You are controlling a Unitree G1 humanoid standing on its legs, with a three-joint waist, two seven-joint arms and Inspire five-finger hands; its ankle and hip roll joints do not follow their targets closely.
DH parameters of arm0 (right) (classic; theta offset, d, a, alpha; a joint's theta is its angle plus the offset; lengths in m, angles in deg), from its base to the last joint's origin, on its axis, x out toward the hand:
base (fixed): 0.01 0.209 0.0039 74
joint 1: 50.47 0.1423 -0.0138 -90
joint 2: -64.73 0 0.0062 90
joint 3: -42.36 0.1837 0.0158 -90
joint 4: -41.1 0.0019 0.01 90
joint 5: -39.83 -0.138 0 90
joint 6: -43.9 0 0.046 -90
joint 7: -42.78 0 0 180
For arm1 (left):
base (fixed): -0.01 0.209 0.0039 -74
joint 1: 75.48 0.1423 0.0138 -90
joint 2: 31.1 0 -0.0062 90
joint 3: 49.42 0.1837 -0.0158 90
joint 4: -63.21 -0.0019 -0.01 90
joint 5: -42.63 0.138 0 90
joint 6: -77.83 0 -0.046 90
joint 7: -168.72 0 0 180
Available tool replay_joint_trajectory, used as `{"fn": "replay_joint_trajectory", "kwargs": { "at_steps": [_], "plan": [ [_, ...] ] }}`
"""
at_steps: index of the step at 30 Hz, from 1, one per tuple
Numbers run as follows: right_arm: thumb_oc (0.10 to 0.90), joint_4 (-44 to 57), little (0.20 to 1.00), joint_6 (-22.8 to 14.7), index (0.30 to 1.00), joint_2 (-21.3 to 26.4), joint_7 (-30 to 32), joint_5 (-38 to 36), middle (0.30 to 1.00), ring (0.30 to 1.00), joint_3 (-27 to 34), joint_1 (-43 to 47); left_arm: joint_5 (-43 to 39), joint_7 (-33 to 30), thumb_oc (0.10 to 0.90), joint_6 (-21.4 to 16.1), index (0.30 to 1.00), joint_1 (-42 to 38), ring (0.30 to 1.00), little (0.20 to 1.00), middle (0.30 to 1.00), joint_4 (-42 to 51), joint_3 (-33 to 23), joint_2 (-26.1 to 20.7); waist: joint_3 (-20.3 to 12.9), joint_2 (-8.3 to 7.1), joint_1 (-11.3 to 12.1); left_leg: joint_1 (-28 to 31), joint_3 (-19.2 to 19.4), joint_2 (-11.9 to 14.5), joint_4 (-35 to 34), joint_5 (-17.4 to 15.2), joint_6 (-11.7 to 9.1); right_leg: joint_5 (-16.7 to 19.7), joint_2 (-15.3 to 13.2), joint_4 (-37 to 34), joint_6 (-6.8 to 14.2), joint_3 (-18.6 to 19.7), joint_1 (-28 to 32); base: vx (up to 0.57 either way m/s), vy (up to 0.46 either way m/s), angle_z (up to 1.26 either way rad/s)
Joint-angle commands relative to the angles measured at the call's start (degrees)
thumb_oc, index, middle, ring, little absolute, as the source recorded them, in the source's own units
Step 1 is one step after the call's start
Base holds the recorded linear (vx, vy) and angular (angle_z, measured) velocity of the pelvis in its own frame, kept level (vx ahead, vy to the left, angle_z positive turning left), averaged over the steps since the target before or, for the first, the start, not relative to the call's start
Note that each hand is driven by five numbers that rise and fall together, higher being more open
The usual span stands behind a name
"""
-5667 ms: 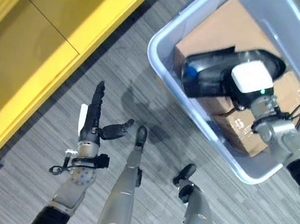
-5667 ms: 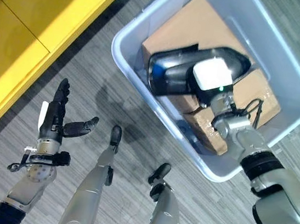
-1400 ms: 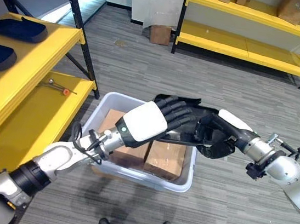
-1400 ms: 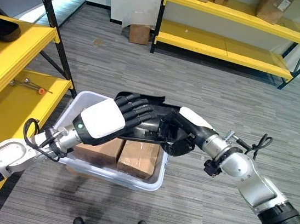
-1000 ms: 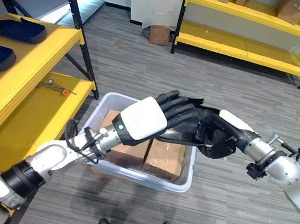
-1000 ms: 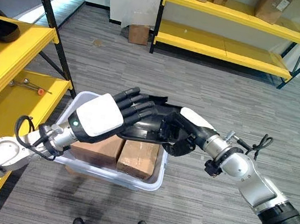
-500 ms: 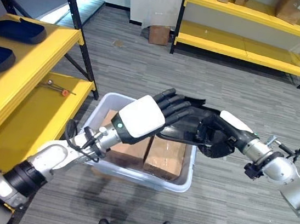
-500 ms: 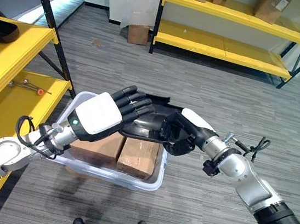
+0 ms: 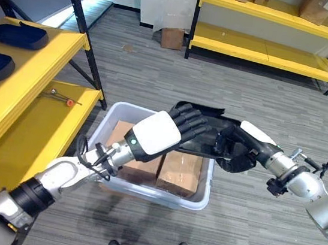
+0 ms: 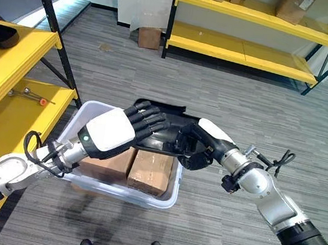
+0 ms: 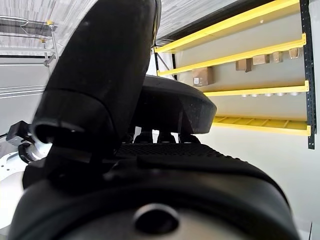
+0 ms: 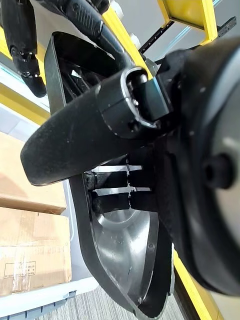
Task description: Move parts from the plastic box to the shelf.
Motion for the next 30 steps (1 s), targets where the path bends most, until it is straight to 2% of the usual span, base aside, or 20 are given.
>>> {"fn": "replay_joint_trajectory", "kwargs": {
  "at_steps": [1, 12, 19, 24, 26, 27, 28, 30],
  "plan": [
    [0.400, 4.30, 0.300, -4.35, 0.300, 0.45, 4.86, -2.65, 0.300, 0.300, 5.54, 9.98, -1.91, -3.34, 0.900, 1.40, 1.000, -7.94, 1.000, 1.000, 1.000, -1.67, 0.21, 2.50, -3.68, -0.28, 0.71, 6.88, -1.31, 5.67, -0.44, -3.37, -5.09, 3.12, -3.28, 1.59, 4.50, 0.37, -1.80, 0.00, 0.000, 0.00],
    [0.400, 7.55, 0.300, -5.07, 0.300, 1.27, 4.44, -4.73, 0.300, 0.300, 4.96, 11.48, -0.21, -3.16, 0.900, 2.40, 1.000, -11.32, 1.000, 1.000, 1.000, -7.01, 4.57, 5.09, -3.63, -0.65, -0.15, 7.02, -0.73, 5.89, -0.44, -3.45, -5.18, 3.21, -2.98, 1.44, 4.48, 1.09, -2.15, 0.00, 0.000, -0.02],
    [0.400, 8.19, 0.300, -5.18, 0.300, 1.47, 4.30, -4.88, 0.300, 0.300, 4.87, 11.81, -0.04, -3.14, 0.900, 2.42, 1.000, -11.68, 1.000, 1.000, 1.000, -7.24, 4.80, 5.13, -3.69, -0.75, -0.21, 7.09, -0.53, 5.91, -0.44, -3.48, -5.19, 3.21, -2.92, 1.40, 4.50, 1.26, -2.21, 0.00, 0.000, -0.01],
    [0.400, 10.74, 0.300, -5.50, 0.300, 1.59, 3.74, -5.47, 0.300, 0.300, 4.26, 12.55, 0.91, -3.94, 0.900, 3.58, 1.000, -14.49, 1.000, 1.000, 1.000, -9.40, 6.06, 6.83, -4.00, -0.87, -0.88, 7.47, -0.23, 5.98, -0.44, -3.60, -5.22, 3.32, -2.85, 1.30, 4.49, 1.80, -2.29, 0.00, 0.002, -0.03],
    [0.400, 11.18, 0.300, -5.54, 0.300, 1.51, 3.79, -5.58, 0.300, 0.300, 4.24, 12.69, 1.04, -4.21, 0.639, 3.89, 0.635, -14.86, 0.635, 0.635, 0.635, -9.51, 5.99, 7.26, -4.14, -0.87, -1.03, 7.59, -0.11, 5.97, -0.44, -3.68, -5.19, 3.37, -2.85, 1.24, 4.50, 1.85, -2.30, 0.00, 0.000, 0.00],
    [0.400, 11.37, 0.300, -5.54, 0.300, 1.49, 3.78, -5.60, 0.300, 0.300, 4.31, 12.76, 1.08, -4.31, 0.463, 4.01, 0.388, -15.05, 0.388, 0.388, 0.388, -9.51, 5.84, 7.37, -4.20, -0.88, -1.12, 7.62, -0.03, 6.00, -0.44, -3.70, -5.18, 3.36, -2.83, 1.27, 4.49, 1.92, -2.35, 0.00, 0.000, 0.00],
    [0.400, 11.38, 0.300, -5.53, 0.300, 1.50, 3.78, -5.60, 0.300, 0.300, 4.32, 12.76, 1.08, -4.31, 0.400, 4.01, 0.300, -15.05, 0.300, 0.300, 0.300, -9.51, 5.84, 7.37, -4.20, -0.88, -1.11, 7.62, -0.02, 6.00, -0.44, -3.70, -5.18, 3.36, -2.83, 1.27, 4.49, 1.93, -2.36, 0.00, 0.001, -0.05],
    [0.400, 11.70, 0.300, -5.52, 0.300, 1.50, 3.75, -5.88, 0.300, 0.300, 4.11, 12.98, 1.01, -4.84, 0.400, 4.45, 0.300, -14.85, 0.300, 0.300, 0.300, -10.17, 5.28, 8.08, -4.28, -0.95, -1.23, 7.75, 0.11, 6.01, -0.44, -3.70, -5.17, 3.34, -2.76, 1.26, 4.40, 2.20, -2.36, 0.00, 0.002, -0.04]
  ]
}}
